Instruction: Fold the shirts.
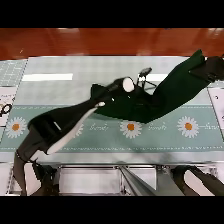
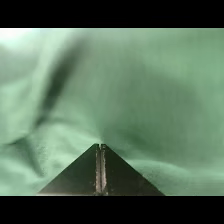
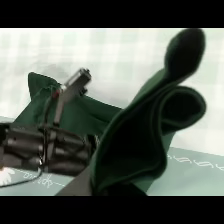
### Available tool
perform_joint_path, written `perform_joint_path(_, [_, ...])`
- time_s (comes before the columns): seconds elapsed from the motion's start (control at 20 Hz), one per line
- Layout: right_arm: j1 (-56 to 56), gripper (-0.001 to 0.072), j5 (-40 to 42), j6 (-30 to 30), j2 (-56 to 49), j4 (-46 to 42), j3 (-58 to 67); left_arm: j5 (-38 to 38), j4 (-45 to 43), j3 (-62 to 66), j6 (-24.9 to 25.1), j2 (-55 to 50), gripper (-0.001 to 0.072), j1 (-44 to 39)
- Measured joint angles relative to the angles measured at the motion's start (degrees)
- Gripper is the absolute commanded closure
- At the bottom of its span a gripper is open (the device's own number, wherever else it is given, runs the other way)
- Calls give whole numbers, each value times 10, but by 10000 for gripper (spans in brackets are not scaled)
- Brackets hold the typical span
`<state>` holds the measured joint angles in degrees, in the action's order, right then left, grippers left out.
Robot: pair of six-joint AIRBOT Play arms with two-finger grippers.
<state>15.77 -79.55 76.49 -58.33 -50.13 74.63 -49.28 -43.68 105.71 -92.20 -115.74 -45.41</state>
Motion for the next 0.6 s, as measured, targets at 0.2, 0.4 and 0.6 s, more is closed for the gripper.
perform_joint_path(0.2, [-56,687,24,0,-18,13,-1,-48,-55,-32,-2,82,684,103])
perform_joint_path(0.4, [-181,687,101,7,-85,34,3,-37,-144,-188,-16,263,684,209])
perform_joint_path(0.6, [-308,687,179,10,-210,66,47,3,-180,-398,-19,482,684,306])
